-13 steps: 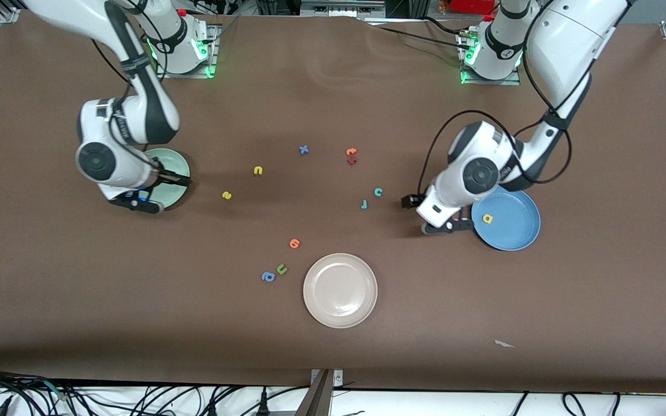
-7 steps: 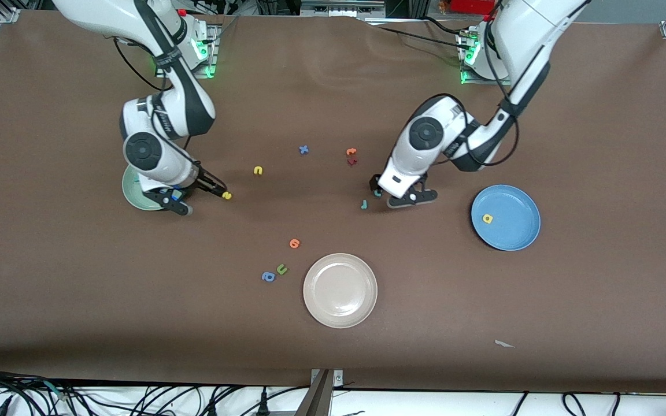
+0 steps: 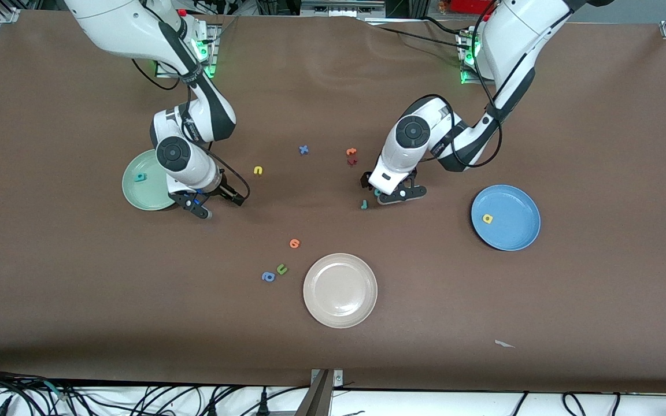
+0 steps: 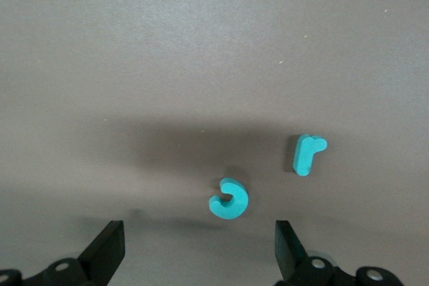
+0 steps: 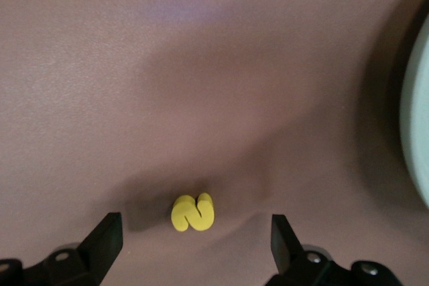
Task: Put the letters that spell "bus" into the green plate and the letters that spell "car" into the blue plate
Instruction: 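Grasp the yellow 2 with the right gripper while the left gripper grasps teal c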
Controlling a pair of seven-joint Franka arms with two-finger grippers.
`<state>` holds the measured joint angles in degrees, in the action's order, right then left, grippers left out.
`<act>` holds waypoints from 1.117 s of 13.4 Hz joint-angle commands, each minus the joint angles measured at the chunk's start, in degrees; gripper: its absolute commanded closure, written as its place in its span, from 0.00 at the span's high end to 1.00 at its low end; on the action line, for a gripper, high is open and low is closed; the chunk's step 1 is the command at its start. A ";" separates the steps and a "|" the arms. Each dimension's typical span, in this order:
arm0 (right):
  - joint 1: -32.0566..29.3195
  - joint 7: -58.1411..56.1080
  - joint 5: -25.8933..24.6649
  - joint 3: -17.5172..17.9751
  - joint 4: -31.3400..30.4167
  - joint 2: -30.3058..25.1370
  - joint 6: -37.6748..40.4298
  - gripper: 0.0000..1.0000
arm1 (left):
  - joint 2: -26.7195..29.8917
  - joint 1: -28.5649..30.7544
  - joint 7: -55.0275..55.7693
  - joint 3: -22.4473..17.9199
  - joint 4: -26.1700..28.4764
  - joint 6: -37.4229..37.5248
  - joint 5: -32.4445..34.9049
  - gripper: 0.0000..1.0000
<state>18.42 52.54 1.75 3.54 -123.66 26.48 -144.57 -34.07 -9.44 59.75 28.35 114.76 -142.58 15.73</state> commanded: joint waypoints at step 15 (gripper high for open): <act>-0.40 -3.49 -0.08 -0.81 0.09 -5.72 9.98 0.09 | -4.16 -3.84 7.83 -2.24 -4.98 0.38 7.12 0.19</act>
<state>18.35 51.54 1.69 3.31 -123.46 24.82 -140.30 -37.06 -12.56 65.94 26.56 111.44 -142.60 20.43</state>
